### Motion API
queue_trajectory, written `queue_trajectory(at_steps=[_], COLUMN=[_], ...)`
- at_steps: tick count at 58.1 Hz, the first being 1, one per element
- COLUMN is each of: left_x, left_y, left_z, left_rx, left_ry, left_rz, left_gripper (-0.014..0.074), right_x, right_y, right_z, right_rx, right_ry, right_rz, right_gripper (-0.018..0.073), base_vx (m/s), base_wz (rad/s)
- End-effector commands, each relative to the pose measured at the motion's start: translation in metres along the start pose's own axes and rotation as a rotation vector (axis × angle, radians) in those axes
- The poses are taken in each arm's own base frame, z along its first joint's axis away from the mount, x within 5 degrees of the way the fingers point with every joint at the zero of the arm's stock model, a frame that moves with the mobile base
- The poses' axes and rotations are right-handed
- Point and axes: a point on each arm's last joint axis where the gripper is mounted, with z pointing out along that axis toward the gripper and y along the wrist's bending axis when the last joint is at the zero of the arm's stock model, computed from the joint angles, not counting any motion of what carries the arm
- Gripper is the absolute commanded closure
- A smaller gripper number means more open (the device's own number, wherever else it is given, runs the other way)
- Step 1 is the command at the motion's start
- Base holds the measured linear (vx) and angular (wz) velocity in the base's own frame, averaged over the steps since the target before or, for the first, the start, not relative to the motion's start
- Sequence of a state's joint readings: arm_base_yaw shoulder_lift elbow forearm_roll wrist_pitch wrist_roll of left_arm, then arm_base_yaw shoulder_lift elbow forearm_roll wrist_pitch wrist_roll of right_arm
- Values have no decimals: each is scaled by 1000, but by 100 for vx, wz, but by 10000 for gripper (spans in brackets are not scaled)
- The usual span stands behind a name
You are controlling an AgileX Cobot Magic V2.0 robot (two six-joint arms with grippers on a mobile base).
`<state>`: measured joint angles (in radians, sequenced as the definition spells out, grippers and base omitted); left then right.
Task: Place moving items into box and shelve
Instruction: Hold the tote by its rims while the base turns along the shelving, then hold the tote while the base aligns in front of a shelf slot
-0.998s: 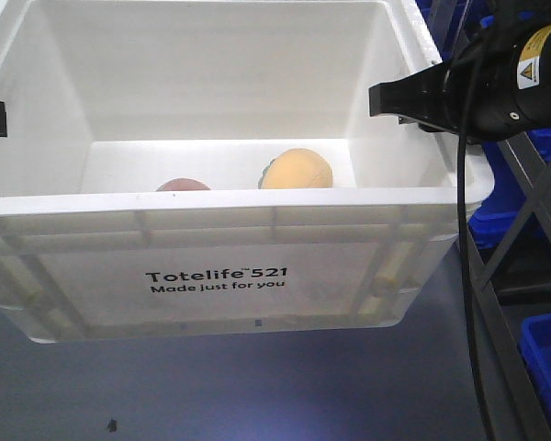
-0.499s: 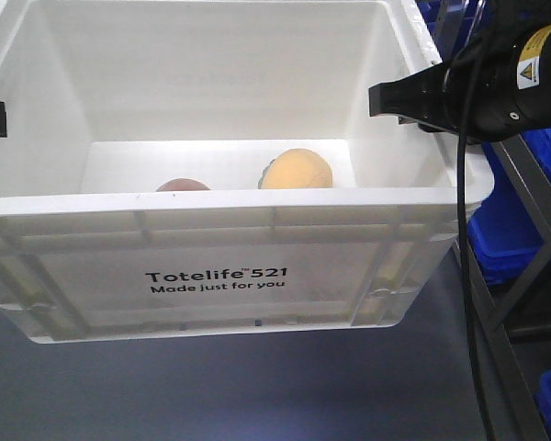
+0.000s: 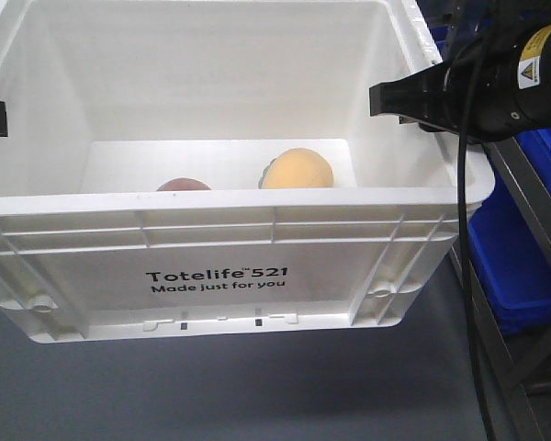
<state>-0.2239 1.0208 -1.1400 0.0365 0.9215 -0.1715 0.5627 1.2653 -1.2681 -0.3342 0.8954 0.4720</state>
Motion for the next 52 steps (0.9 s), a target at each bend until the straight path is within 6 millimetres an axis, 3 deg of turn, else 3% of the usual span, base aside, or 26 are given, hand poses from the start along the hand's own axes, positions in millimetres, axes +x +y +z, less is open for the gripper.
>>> queue_trajectory(at_steps=[1,22,52], left_x=[-21,-21,-21], left_y=[-3,-3,-3], left_z=[-22,-22,-22], left_rx=[26,26,26], left_ry=[-219,-219,-219], left_rz=[43,43,43], left_gripper=[456,456,456], right_x=[-23,-23,-22], right_y=[-3,-3,-3], right_z=[-23,-23,-23], right_rx=[-14,-15,-14], right_ry=[-206,-206,-205], right_rz=[-42,-42,-42], right_gripper=[447,447,447], base_vx=[26,21,10], base_wz=[2,16,40])
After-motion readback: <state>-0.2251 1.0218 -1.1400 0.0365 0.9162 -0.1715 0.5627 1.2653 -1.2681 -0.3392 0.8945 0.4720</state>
